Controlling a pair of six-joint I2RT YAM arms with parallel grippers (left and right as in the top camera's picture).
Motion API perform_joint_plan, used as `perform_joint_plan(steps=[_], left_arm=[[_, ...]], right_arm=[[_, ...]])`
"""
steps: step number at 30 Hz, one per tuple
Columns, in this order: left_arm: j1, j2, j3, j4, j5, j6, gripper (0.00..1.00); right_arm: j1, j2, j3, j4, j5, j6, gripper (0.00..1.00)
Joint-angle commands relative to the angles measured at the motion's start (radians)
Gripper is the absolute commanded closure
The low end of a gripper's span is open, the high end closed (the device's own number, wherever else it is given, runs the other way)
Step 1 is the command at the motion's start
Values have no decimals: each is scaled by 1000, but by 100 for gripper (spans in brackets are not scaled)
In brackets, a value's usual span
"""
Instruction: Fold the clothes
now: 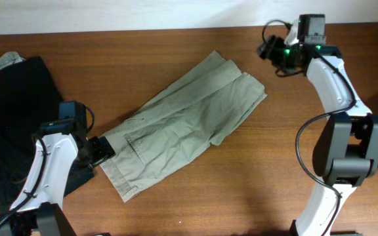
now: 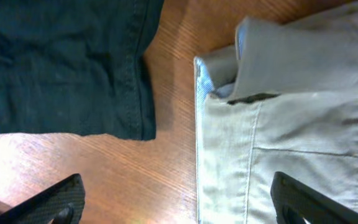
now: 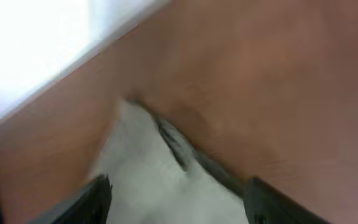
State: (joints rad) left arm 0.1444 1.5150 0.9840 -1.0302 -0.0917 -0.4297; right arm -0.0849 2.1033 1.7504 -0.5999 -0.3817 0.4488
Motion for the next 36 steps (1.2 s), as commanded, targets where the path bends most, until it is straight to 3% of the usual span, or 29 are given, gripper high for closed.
perform_joint_plan(steps=[1, 3, 8, 10, 12, 13, 16, 19, 20, 21, 22, 24, 26, 29, 31, 33, 36], left_arm=[[3, 1, 14, -26, -18, 28, 4], [3, 2, 14, -21, -19, 43, 4], [3, 1, 60, -10, -18, 65, 4], [3, 1, 84, -10, -18, 65, 4], [3, 1, 99, -10, -13, 69, 4], [3, 2, 99, -11, 10, 112, 4], [3, 2, 99, -6, 26, 144, 4], [3, 2, 99, 42, 124, 190, 4], [3, 2, 99, 53, 152, 205, 4], [3, 2, 99, 58, 152, 228, 4], [3, 2, 99, 58, 152, 246, 4], [2, 2, 98, 57, 161, 276, 4], [2, 2, 98, 57, 194, 319, 4], [1, 3, 97, 52, 219, 344, 8], [0, 14, 93, 36, 227, 353, 9], [0, 30, 77, 44, 227, 353, 9], [0, 60, 61, 55, 227, 354, 9]], right_arm=[[-61, 6, 10, -178, 25, -179, 31], [-55, 34, -7, -280, 54, -245, 32], [21, 101, -94, -203, -58, -334, 32], [60, 103, -108, -195, -9, -332, 32], [78, 103, -123, -161, 29, -333, 90], [65, 96, -112, -190, 75, -333, 96], [-7, 20, -98, -372, 110, -330, 96], [-68, -31, -98, -680, 178, -275, 96], [-74, -31, -100, -773, 218, -276, 84], [-73, -31, -100, -792, 264, -269, 64], [-74, -32, -100, -763, 261, -253, 58], [-73, -32, -100, -645, 206, -257, 35], [-66, -32, -106, -548, 155, -261, 30], [-45, -28, -172, -399, 153, -245, 32], [-47, -19, -241, -298, 147, -207, 36], [-47, -19, -283, -205, 114, -208, 47], [-47, -20, -279, -139, 68, -208, 51]])
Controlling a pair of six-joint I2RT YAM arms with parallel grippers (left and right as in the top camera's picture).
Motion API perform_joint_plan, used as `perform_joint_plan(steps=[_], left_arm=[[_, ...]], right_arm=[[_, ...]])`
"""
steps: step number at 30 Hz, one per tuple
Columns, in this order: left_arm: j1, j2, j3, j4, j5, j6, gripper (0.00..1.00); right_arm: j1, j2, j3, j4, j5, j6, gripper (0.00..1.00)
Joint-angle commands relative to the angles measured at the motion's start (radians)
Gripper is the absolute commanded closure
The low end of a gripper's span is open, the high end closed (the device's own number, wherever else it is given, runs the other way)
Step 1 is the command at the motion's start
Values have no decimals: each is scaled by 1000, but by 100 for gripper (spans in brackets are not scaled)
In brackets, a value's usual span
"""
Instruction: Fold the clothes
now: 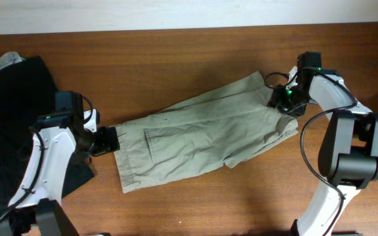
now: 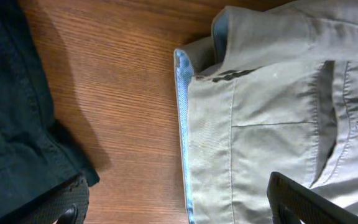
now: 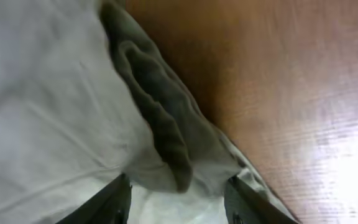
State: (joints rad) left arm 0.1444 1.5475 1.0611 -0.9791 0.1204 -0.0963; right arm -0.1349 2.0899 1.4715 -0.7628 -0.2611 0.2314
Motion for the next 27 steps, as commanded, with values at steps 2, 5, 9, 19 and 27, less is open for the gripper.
perform_joint_plan(steps=[2, 5, 9, 19, 27], left_arm=[[0, 59, -16, 6, 15, 23, 9], [0, 75, -16, 18, 14, 23, 9], [0, 75, -16, 33, 15, 23, 9], [0, 75, -19, 12, 14, 35, 1], [0, 169, -186, 471, 28, 35, 6]], right_arm=[[2, -7, 0, 63, -75, 9, 74], [-14, -8, 0, 84, -101, 10, 67], [-45, -8, 8, 264, -397, 59, 96], [-179, -9, 16, 215, -548, 61, 49], [-193, -9, 15, -365, -129, -96, 63]])
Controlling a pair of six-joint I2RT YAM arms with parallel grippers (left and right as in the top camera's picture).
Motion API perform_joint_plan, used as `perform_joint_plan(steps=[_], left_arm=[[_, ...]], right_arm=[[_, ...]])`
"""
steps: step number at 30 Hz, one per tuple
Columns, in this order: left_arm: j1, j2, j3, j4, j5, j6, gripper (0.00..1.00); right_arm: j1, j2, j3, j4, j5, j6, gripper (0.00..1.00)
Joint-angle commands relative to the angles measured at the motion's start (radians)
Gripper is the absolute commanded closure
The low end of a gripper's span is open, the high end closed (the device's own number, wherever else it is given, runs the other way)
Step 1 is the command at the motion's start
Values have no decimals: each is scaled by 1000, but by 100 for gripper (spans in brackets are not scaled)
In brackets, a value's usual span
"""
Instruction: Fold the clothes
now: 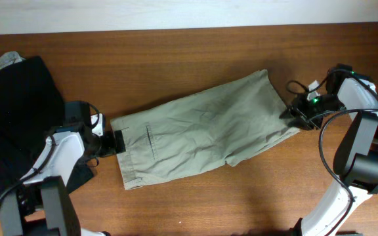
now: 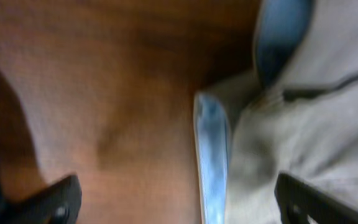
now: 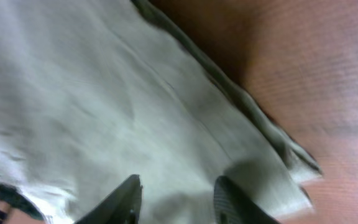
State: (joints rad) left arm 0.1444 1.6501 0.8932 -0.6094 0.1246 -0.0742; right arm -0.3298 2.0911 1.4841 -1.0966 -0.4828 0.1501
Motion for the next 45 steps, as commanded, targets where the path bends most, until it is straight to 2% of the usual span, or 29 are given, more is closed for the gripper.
perform_joint_plan(steps=[1, 2, 4, 5, 6, 7, 9, 10, 15, 17, 18, 19, 21, 22, 23, 25, 27, 28, 30, 31, 32, 33, 34, 36, 39, 40, 42, 45], left_arm=[[0, 90, -18, 148, 66, 13, 11], [0, 121, -18, 206, 138, 13, 31], [0, 143, -18, 235, 157, 23, 55], [3, 143, -18, 235, 148, 46, 76], [3, 143, -18, 239, 132, 46, 94], [4, 143, -17, 243, 114, 45, 100], [27, 143, -3, 254, 111, 45, 99], [49, 143, 17, 258, 112, 45, 100], [89, 143, 206, 257, 153, 45, 100], [85, 143, 256, 248, 183, 45, 96], [83, 143, 274, 210, 195, 45, 88], [83, 143, 275, 180, 194, 46, 84], [83, 146, 274, 121, 192, 108, 78], [83, 146, 274, 106, 179, 122, 71], [83, 146, 274, 98, 167, 122, 62], [83, 146, 274, 95, 168, 124, 55], [83, 146, 274, 92, 168, 124, 54], [83, 146, 275, 91, 169, 124, 53], [83, 146, 274, 76, 172, 124, 53], [81, 147, 274, 57, 180, 124, 54], [76, 150, 274, 31, 180, 124, 54], [71, 151, 274, 6, 179, 124, 54], [67, 154, 274, -40, 179, 116, 42], [68, 155, 273, -97, 171, 113, 30], [68, 166, 272, -126, 53, 113, 23], [68, 174, 272, -125, 50, 113, 20], [68, 177, 272, -125, 76, 113, 20], [67, 177, 272, -124, 106, 113, 20]], right_arm=[[10, -10, 1, -46, 100, -15, 63], [24, -10, -2, -76, 147, -15, 58], [36, -10, -5, -90, 221, -14, 57], [36, -9, -5, -99, 247, -14, 57], [35, -9, -5, -114, 260, -11, 67], [35, -9, -5, -132, 266, -11, 81], [35, -9, -5, -132, 378, 35, 96], [34, -9, -5, -124, 443, 89, 96], [35, -9, -5, -195, 362, 66, 96], [35, -9, -5, -205, 42, -180, 70], [42, -10, -5, -236, -148, -288, 66], [64, -11, -5, -276, -274, -375, 63], [148, -11, -5, -296, -320, -381, 63], [196, -11, -5, -296, -340, -378, 63], [275, -11, -5, -296, -361, -365, 63], [426, -11, -5, -275, -363, -279, 63], [554, -11, -5, -203, -328, -127, 63], [608, -11, -5, -137, -250, -4, 63], [675, -11, -5, -57, -115, 133, 52], [692, -11, -5, -32, -35, 166, 52], [689, -11, -5, -10, 82, 224, 67], [673, -9, -5, 2, 131, 233, 73], [637, -8, -9, 1, 163, 233, 74], [565, -8, -42, 6, 162, 232, 76], [451, -8, -161, 54, 152, 232, 77], [416, -8, -199, 71, 159, 233, 78], [316, -8, -271, 114, 204, 235, 87], [160, -10, -278, 95, 213, 226, 89]])
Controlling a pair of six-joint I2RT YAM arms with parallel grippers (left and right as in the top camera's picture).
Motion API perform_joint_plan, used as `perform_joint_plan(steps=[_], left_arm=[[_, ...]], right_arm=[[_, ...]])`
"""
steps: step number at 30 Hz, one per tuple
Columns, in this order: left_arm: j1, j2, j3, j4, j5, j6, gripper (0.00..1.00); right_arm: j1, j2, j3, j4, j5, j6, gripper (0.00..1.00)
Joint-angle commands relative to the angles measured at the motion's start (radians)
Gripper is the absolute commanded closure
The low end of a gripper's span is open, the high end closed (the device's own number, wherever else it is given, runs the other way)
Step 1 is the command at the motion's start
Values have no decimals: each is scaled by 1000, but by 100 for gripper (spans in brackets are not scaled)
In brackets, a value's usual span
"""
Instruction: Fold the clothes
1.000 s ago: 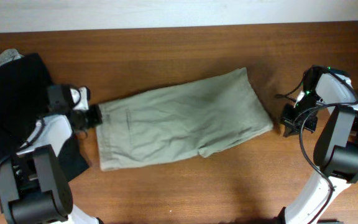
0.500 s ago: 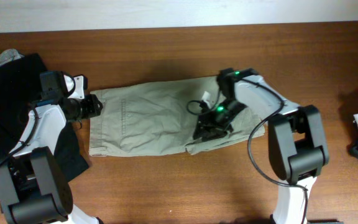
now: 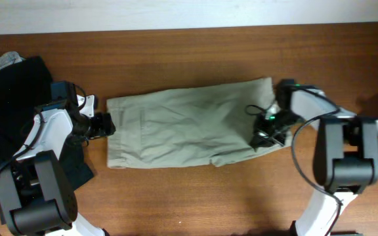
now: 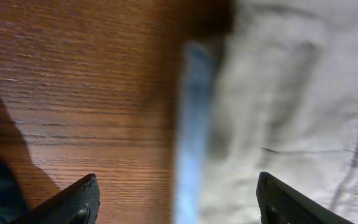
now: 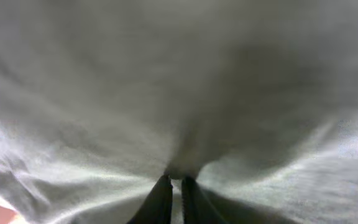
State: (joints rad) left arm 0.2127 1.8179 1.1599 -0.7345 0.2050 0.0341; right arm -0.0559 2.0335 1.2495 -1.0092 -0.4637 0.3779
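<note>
Khaki shorts (image 3: 182,124) lie flat and level across the middle of the table, waistband to the left, legs to the right. My left gripper (image 3: 104,124) stands open at the waistband's left edge. In the left wrist view the blue-lined edge (image 4: 191,124) runs between the wide-apart fingers (image 4: 82,199). My right gripper (image 3: 266,128) is on the right leg, shut on a small pinch of khaki cloth (image 5: 166,74), with its fingertips (image 5: 160,193) pressed together.
A pile of dark clothes (image 3: 12,111) lies at the left edge beside my left arm, with a grey garment (image 3: 2,62) under its far corner. A white and red object sits at the right edge. The table's back edge (image 3: 176,29) runs along the top.
The shorts lay slightly slanted and now lie level. My right gripper was open at the leg's right hem; it now sits further in, shut on cloth. My left gripper remains open at the waistband.
At first the shorts lay steeply diagonal, with my right gripper open beyond the far leg end and my left open by the waistband. Then the shorts were less slanted each time, with the right gripper at the leg hem. Now they lie level, pinched by the right gripper.
</note>
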Motion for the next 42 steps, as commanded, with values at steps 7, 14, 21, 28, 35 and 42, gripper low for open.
perform_joint_plan(steps=[7, 14, 21, 28, 35, 42], left_arm=[[-40, 77, 3, 4, 252, 123, 1], [-137, 245, 1, -23, 300, 125, 2], [-160, 249, -39, -211, 269, 111, 16], [-161, 249, -82, -24, 428, 110, 39], [-213, 248, -82, 15, 550, 110, 99], [40, 67, 402, -530, 197, 91, 99]], right_arm=[[-107, -128, 95, -94, -240, -366, 85], [166, -74, 27, 29, -14, -72, 85], [187, -50, 4, 75, -14, -24, 85], [187, -50, 4, 87, -13, -24, 85], [187, -50, 4, 81, -14, -24, 89], [89, -233, 13, 43, -25, -29, 89]])
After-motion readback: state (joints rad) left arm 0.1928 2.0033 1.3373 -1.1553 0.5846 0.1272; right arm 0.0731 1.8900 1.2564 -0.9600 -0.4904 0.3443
